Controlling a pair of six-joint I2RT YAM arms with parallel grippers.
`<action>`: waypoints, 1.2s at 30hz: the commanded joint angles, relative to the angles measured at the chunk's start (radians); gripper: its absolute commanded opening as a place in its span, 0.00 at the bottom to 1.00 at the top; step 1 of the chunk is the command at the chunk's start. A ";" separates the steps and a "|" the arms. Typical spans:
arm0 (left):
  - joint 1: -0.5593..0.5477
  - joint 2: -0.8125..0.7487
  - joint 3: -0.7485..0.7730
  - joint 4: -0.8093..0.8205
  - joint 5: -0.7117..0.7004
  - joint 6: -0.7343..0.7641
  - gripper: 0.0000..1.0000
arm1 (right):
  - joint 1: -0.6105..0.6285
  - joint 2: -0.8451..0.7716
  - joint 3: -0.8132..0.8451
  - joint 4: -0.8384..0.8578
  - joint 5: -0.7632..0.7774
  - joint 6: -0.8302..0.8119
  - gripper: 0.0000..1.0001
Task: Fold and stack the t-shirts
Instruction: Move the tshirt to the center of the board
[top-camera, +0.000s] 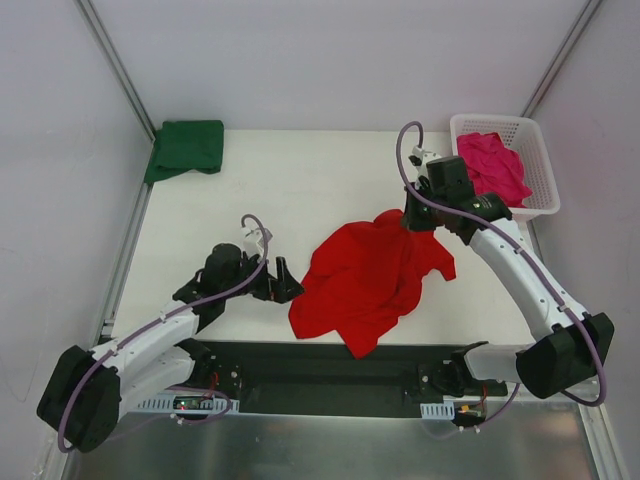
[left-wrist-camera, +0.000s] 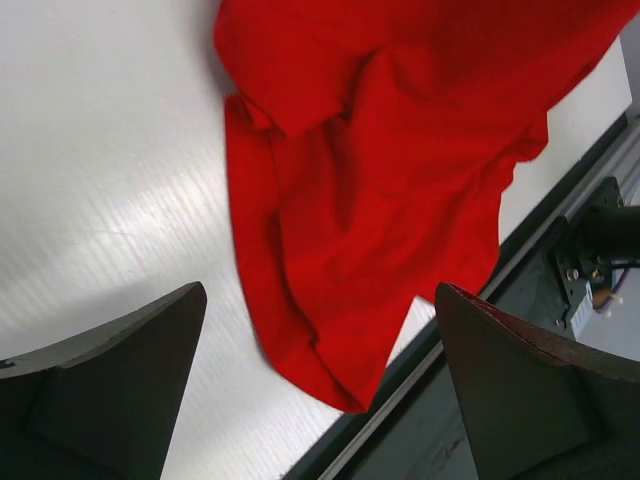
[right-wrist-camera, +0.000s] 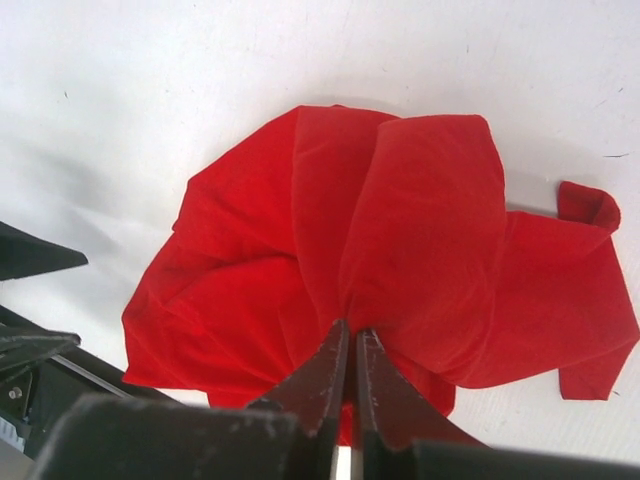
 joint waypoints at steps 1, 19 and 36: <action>-0.100 0.040 -0.017 0.031 -0.060 -0.080 0.99 | 0.007 -0.008 -0.008 0.047 0.006 0.022 0.01; -0.249 0.168 -0.109 0.131 -0.301 -0.253 0.99 | 0.007 -0.040 -0.041 0.053 0.020 0.029 0.02; -0.252 0.251 -0.144 0.105 -0.246 -0.359 0.99 | 0.009 -0.045 -0.067 0.067 0.040 0.032 0.01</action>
